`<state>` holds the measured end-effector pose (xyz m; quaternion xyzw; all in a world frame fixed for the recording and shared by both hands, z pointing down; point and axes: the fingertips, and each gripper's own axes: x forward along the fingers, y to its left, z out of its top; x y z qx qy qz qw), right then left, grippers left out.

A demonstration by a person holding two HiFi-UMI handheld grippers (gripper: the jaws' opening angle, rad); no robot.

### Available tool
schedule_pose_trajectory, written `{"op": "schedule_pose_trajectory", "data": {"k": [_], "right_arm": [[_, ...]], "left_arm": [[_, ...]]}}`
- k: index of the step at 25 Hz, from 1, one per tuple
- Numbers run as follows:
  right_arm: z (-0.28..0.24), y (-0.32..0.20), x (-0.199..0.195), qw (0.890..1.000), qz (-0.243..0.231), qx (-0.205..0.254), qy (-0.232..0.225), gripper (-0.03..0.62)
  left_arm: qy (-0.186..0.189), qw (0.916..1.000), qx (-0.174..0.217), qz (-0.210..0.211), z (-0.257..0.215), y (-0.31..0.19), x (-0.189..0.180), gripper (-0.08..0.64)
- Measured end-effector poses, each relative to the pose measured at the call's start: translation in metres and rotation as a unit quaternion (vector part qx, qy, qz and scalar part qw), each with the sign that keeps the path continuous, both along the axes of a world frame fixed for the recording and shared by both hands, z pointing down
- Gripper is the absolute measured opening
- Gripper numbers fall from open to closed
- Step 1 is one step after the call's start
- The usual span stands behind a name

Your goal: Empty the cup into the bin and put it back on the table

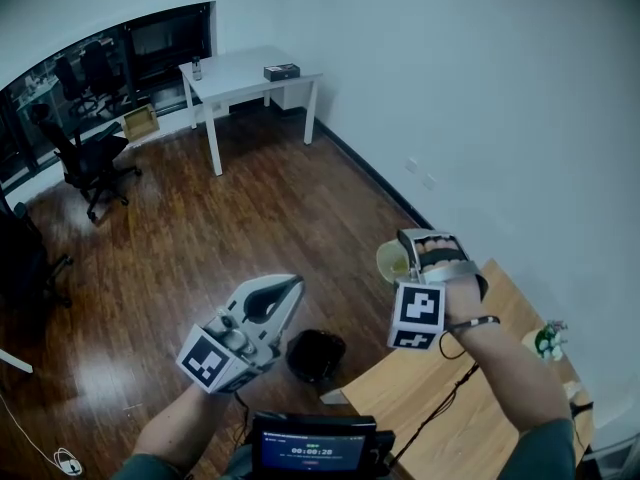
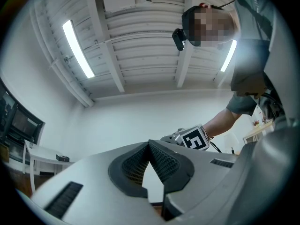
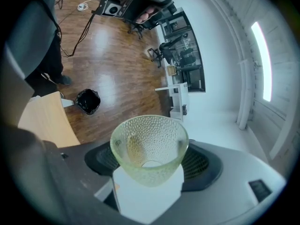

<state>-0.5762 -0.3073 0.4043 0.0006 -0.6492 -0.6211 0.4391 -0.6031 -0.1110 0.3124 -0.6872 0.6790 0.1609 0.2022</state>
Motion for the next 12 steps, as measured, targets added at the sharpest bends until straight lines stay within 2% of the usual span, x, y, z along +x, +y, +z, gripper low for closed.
{"op": "schedule_pose_trajectory", "data": {"k": [4, 8, 12], "right_arm": [[0.0017, -0.0023, 0.002, 1.0, -0.007, 0.006, 0.004, 0.393], [0.0, 0.0014, 0.0, 1.0, -0.014, 0.02, 0.012, 0.393], [-0.0023, 0.0042, -0.0015, 0.999, -0.022, 0.033, 0.018, 0.393]], "left_arm": [[0.012, 0.9998, -0.013, 0.013, 0.0055, -0.0062, 0.0063, -0.008], [-0.004, 1.0, 0.005, -0.004, -0.0016, -0.0016, 0.0013, -0.008], [0.0, 1.0, 0.001, -0.005, 0.0001, 0.0015, 0.0007, -0.008]]}}
